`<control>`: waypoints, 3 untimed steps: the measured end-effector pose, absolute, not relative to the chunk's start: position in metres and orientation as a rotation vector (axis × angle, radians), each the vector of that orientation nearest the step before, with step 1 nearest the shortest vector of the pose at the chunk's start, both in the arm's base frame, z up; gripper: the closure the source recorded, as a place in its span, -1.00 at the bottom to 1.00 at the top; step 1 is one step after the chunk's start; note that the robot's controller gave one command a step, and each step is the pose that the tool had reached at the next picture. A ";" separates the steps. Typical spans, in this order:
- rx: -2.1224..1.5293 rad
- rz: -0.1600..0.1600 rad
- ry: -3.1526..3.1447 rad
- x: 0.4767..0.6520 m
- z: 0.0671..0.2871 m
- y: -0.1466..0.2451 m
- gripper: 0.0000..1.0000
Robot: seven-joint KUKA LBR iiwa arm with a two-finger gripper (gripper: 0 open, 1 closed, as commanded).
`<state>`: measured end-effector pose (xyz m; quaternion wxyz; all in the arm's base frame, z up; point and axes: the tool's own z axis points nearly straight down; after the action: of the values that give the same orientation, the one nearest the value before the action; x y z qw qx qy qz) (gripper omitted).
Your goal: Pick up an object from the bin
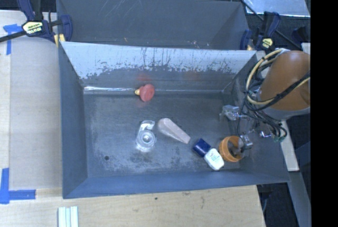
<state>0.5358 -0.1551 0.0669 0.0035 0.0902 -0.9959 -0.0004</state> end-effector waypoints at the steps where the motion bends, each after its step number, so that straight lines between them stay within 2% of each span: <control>1: 0.052 0.001 -3.145 0.540 0.070 -0.156 -1.00; 2: 0.279 0.000 -3.126 0.537 0.068 -0.155 -1.00; 3: 0.051 0.001 -3.147 0.541 0.071 -0.156 -1.00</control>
Offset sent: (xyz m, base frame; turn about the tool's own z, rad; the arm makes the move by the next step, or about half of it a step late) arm 0.0000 0.0000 0.0000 0.0000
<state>0.5409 -0.1562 0.0707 -0.0030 0.0161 -0.9999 0.0003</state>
